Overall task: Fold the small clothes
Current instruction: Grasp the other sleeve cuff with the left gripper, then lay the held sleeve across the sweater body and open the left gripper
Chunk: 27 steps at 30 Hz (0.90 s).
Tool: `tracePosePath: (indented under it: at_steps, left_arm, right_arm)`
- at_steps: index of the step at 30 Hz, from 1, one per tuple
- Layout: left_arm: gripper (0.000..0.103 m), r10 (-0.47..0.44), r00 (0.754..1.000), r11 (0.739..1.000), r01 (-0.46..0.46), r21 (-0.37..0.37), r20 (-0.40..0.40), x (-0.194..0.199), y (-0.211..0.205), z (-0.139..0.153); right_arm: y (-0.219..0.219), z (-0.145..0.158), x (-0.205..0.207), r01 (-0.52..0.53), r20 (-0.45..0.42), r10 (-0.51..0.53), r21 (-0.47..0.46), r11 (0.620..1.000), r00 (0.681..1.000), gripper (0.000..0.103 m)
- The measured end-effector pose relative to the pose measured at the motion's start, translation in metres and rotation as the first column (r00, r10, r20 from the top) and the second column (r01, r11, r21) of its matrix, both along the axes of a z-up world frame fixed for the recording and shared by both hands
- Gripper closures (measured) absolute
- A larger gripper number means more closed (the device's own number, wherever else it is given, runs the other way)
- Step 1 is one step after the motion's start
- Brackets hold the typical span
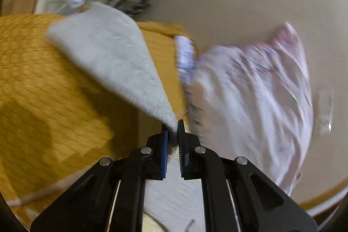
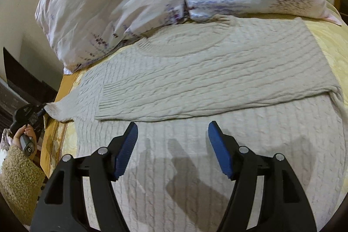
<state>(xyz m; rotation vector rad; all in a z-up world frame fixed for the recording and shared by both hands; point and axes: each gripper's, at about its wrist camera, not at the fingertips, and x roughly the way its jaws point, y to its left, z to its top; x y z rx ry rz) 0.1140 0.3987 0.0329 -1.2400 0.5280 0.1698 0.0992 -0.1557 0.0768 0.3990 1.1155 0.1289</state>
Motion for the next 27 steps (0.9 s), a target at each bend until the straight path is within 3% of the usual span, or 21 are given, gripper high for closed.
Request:
tracePosePath:
  at_steps: [3,7,9,12,13,16,17,19,20,21,23,25,26,27]
  left_arm:
    - [0.096,-0.105,0.993,0.991,0.099,0.091,0.059,0.013,-0.032,0.029]
    - [0.096,-0.306,0.947,0.924,0.273,0.267,0.093,0.031,-0.102,0.067]
    - [0.096,-0.428,0.9,0.851,0.372,0.37,0.079,0.037,-0.151,0.082]
    - [0.096,-0.606,0.795,0.695,0.526,0.49,0.006,0.039,-0.239,0.084]
    - [0.096,-0.637,0.771,0.661,0.556,0.503,-0.015,0.038,-0.255,0.08]
    - [0.096,-0.741,0.651,0.486,0.689,0.538,-0.163,0.035,-0.33,0.05]
    - [0.096,-0.771,0.596,0.416,0.737,0.533,-0.223,0.032,-0.356,0.035]
    - [0.096,-0.781,0.528,0.306,0.79,0.531,-0.335,0.025,-0.391,0.009]
    - [0.096,-0.776,0.512,0.276,0.8,0.532,-0.368,0.023,-0.398,0.001]
    - [0.095,-0.773,0.497,0.252,0.811,0.528,-0.395,0.021,-0.404,-0.006]
    - [0.092,-0.772,0.484,0.233,0.818,0.525,-0.411,0.019,-0.407,-0.011]
    - [0.075,-0.806,0.459,0.234,0.827,0.511,-0.374,0.012,-0.4,-0.008]
    - [0.056,-0.82,0.453,0.241,0.827,0.507,-0.349,0.009,-0.395,-0.002]
    - [0.039,-0.821,0.466,0.255,0.816,0.519,-0.33,0.005,-0.388,0.005]
  right_arm:
    - [-0.01,0.001,-0.003,0.018,0.006,-0.018,0.002,1.0,1.0,0.036]
    - [-0.023,0.002,-0.008,0.038,0.014,-0.038,0.005,0.999,0.999,0.036]
    - [-0.03,0.002,-0.012,0.053,0.016,-0.053,0.007,0.999,0.998,0.036]
    - [-0.041,0.0,-0.017,0.077,0.012,-0.078,0.01,0.997,0.997,0.036]
    - [-0.045,-0.001,-0.018,0.086,0.01,-0.086,0.01,0.996,0.996,0.036]
    - [-0.055,-0.007,-0.024,0.11,-0.002,-0.11,0.01,0.994,0.994,0.036]
    - [-0.058,-0.009,-0.026,0.117,-0.007,-0.117,0.011,0.993,0.993,0.036]
    - [-0.065,-0.013,-0.029,0.131,-0.021,-0.131,0.016,0.991,0.991,0.036]
    - [-0.068,-0.015,-0.03,0.137,-0.028,-0.137,0.021,0.99,0.99,0.036]
    - [-0.07,-0.017,-0.03,0.141,-0.031,-0.14,0.025,0.99,0.99,0.036]
    - [-0.072,-0.016,-0.029,0.146,-0.032,-0.145,0.034,0.989,0.989,0.036]
    - [-0.071,-0.012,-0.023,0.126,-0.014,-0.126,0.038,0.991,0.992,0.036]
    - [-0.069,-0.009,-0.02,0.114,-0.006,-0.114,0.037,0.993,0.994,0.037]
    - [-0.063,-0.005,-0.013,0.083,0.015,-0.084,0.039,0.996,0.996,0.038]
